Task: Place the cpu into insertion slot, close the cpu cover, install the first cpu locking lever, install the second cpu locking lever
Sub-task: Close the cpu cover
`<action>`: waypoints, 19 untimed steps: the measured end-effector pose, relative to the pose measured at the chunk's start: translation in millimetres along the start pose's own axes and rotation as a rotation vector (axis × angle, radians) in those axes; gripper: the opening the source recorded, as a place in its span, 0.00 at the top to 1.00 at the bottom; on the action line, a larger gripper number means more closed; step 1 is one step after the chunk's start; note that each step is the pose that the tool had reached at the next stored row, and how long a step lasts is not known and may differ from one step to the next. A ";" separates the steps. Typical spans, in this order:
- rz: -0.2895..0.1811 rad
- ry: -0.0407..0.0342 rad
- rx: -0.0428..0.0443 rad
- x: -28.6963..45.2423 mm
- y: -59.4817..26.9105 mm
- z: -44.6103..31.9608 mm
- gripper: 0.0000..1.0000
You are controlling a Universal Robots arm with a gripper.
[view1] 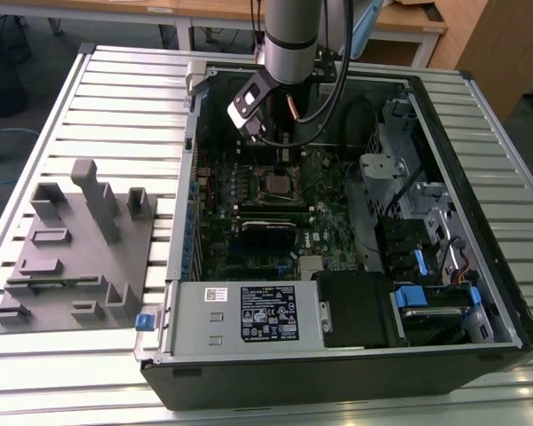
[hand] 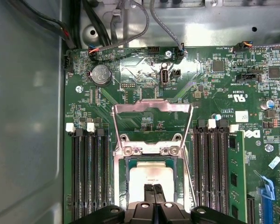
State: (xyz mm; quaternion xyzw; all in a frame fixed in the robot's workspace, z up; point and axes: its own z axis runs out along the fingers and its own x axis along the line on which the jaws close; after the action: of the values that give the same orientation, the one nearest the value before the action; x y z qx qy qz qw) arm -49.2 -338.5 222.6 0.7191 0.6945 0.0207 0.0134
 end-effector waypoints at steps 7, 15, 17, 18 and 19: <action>0.000 0.0000 0.0000 0.0 0.2 -3.2 0.90; 0.000 -0.0003 0.0002 0.0 0.3 -6.1 0.90; 0.000 -0.0001 0.0001 0.1 0.3 -6.5 0.90; 0.000 0.0000 0.0000 0.1 0.3 -6.4 0.90; 0.000 0.0001 0.0000 0.1 0.3 -6.7 0.90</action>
State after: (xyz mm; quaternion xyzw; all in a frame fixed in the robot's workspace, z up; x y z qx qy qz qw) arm -49.2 -338.5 229.3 0.7191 0.6945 0.0207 0.0134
